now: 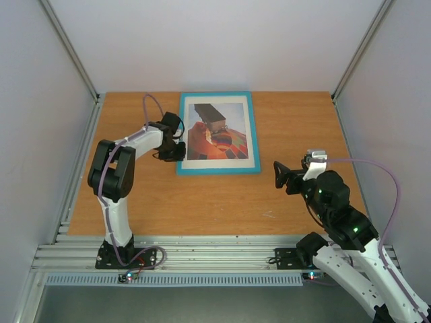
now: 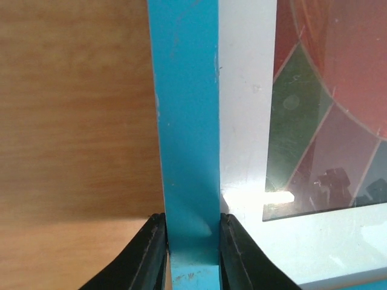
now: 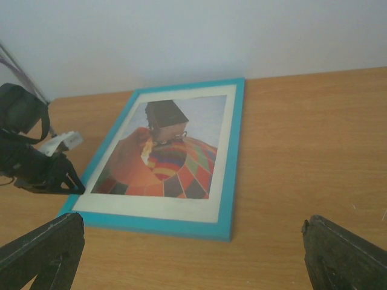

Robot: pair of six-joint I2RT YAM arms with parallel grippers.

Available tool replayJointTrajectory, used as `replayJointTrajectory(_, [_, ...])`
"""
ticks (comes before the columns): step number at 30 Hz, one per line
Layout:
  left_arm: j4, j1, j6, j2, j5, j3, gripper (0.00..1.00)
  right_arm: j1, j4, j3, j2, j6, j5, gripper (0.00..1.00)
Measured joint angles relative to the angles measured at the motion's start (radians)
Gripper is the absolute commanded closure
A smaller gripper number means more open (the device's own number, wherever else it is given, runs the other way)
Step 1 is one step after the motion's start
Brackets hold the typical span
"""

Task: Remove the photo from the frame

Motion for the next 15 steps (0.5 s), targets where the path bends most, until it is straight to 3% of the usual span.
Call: replayJointTrajectory(15, [0.118, -0.088, -0.047, -0.278, 0.002, -0.385, 0.93, 0.0, -0.044, 0.074, 0.242, -0.044, -0.111, 0.02])
